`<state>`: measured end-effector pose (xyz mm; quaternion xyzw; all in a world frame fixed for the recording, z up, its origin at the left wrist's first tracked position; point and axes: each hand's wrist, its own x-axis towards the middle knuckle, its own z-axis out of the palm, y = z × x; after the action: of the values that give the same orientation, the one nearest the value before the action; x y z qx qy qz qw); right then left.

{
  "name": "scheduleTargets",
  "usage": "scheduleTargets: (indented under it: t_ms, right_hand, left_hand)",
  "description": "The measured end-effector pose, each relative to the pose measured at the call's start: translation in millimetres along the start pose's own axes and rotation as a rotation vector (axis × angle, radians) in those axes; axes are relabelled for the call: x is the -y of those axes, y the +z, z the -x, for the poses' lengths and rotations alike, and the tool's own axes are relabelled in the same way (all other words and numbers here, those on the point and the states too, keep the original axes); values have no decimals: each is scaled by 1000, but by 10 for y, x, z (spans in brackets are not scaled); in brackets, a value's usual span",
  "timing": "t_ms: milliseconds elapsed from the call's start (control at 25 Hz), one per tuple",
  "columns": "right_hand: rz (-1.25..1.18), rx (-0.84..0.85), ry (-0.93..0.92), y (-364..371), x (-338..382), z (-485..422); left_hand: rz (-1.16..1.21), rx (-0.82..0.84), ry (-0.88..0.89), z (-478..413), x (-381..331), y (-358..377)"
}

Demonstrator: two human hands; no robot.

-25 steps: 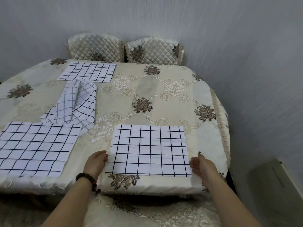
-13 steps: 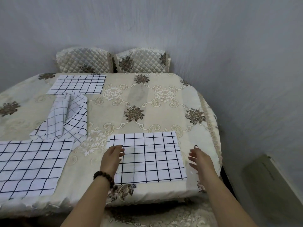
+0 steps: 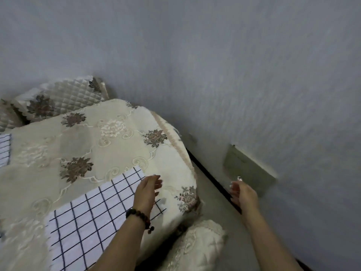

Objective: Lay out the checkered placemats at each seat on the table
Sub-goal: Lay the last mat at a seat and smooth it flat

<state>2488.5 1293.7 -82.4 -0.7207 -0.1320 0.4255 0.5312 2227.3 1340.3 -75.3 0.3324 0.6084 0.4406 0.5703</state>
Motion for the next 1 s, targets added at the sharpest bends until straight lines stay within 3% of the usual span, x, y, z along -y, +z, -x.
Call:
scheduleTargets:
  t_ms: [200, 480, 640, 840, 1000]
  right_hand:
    - [-98, -253, -18, -1081, -92, 66]
    - [-228, -447, 5, -2020, -172, -150]
    - [-222, -433, 9, -2319, -49, -568]
    - [-140, -355, -2, -2500, 289, -1400]
    - [-59, -209, -79, -2431, 750, -1961]
  left_hand:
    - [-38, 231, 1, 159, 83, 980]
    - [-121, 376, 29, 315, 226, 2115]
    - [-142, 386, 8, 278, 347, 2687]
    - [-90, 285, 24, 31, 392, 3354]
    - [-35, 177, 54, -213, 258, 3661]
